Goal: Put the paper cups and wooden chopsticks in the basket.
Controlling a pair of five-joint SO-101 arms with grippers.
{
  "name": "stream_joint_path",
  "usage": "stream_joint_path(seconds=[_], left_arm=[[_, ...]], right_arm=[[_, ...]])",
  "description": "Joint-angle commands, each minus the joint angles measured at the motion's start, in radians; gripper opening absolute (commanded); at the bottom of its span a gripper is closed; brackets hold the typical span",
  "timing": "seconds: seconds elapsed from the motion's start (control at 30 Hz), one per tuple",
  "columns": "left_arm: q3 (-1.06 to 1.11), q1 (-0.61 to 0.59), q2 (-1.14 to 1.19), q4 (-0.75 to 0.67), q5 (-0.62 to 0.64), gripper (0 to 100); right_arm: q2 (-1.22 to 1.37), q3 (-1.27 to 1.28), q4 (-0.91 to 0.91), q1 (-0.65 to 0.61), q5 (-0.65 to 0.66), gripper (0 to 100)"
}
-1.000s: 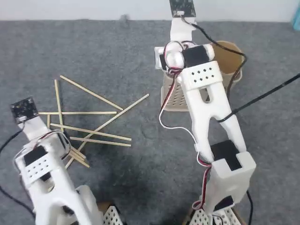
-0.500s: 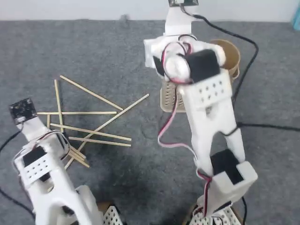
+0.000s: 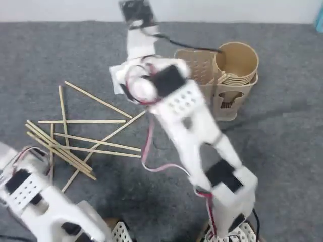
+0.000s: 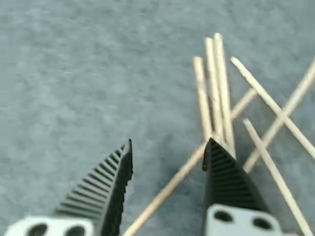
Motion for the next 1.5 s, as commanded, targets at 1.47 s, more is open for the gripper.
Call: stream_joint_path(seconds=[1.47], left_arm=[[-0.392,-0.015,0.562,0.015,0.055,22]], right_arm=[[0.45,-0.003,0.11,-0.125,0.72,15.1]])
